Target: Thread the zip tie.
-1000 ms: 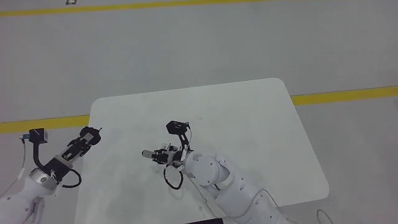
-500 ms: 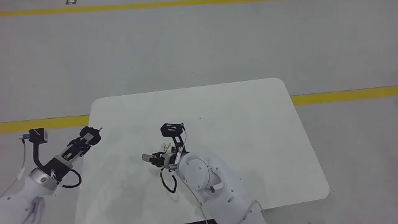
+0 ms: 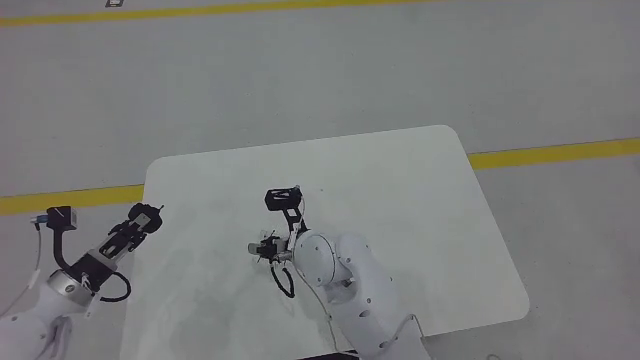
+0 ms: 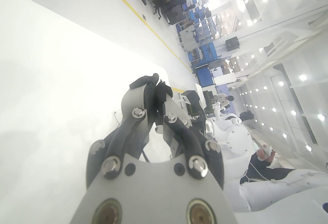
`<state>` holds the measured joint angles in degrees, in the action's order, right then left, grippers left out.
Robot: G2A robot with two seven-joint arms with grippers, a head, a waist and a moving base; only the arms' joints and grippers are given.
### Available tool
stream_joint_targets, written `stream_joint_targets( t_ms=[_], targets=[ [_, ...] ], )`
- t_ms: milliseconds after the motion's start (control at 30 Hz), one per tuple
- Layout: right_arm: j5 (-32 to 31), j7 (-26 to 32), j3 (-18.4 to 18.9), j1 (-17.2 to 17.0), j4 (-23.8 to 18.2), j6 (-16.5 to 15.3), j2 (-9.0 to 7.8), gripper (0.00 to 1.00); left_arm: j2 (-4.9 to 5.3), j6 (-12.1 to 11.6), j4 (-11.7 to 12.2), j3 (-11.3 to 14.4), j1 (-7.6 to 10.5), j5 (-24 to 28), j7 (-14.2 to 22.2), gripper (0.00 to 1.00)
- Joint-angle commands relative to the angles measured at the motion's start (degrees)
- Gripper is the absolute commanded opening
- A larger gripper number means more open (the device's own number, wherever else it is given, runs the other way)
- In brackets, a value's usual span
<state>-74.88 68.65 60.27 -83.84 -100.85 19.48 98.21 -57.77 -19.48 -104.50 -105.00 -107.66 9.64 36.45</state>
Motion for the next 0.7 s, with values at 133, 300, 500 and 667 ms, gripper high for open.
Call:
stream_joint_targets(
  t_ms=[133, 300, 500, 667],
  targets=[
    [0.0, -0.1, 0.0, 0.0, 0.0, 0.0, 0.00, 1.00, 0.00, 0.0, 0.0, 0.0, 0.00, 0.0, 0.0, 0.00],
    [0.7, -2.7, -1.7, 0.1, 0.6, -0.3, -1.10, 1.00, 0.00, 0.0, 0.0, 0.0, 0.00, 0.0, 0.0, 0.00],
    [0.6, -3.9, -2.2, 0.0, 1.9, 0.0, -1.22, 1.00, 0.00, 0.0, 0.0, 0.0, 0.00, 0.0, 0.0, 0.00],
    [2.4, -5.2, -2.0, 0.9, 4.1, 0.0, -0.85, 1.00, 0.00, 0.0, 0.0, 0.0, 0.00, 0.0, 0.0, 0.00]
  ],
)
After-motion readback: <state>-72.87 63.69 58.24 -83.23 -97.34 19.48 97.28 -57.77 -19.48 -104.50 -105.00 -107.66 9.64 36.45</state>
